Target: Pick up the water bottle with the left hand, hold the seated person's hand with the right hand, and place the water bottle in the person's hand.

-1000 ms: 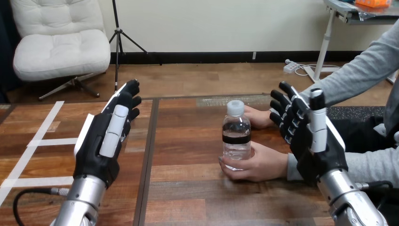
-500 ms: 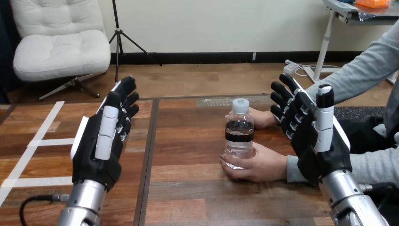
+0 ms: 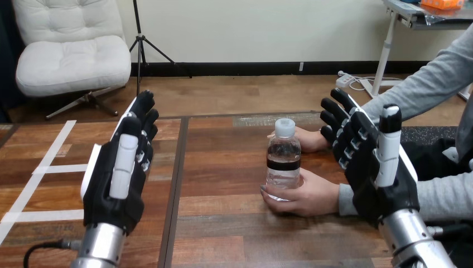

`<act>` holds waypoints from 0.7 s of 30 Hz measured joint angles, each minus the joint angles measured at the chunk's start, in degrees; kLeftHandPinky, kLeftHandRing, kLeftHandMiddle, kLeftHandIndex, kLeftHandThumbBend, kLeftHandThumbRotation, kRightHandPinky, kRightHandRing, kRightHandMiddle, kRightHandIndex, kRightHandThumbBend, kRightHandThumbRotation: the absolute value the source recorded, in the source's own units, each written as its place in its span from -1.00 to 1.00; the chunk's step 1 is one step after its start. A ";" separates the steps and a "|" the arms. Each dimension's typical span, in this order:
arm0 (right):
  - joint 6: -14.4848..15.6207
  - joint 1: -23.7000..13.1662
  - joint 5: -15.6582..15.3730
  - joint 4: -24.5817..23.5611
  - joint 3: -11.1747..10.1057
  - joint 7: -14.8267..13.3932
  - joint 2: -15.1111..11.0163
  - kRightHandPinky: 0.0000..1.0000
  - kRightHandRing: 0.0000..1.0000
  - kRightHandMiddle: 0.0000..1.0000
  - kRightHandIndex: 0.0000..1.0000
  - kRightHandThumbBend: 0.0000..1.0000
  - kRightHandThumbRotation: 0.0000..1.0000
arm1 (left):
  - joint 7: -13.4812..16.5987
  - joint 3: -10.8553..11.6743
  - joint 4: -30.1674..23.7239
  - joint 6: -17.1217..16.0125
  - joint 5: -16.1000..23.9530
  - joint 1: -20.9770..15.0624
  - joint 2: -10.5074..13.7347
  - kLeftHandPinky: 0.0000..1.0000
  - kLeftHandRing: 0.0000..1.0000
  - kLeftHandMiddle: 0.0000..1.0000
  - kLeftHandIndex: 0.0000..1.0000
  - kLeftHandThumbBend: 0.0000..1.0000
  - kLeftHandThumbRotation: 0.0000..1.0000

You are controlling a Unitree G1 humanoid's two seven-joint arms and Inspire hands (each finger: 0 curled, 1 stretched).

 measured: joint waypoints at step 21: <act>0.09 3.43 0.28 -0.53 -0.03 2.61 0.48 1.00 1.00 0.94 0.97 1.00 1.00 | 1.11 -1.65 -8.39 2.35 -0.64 6.14 -1.62 0.99 0.92 0.94 0.98 0.52 0.58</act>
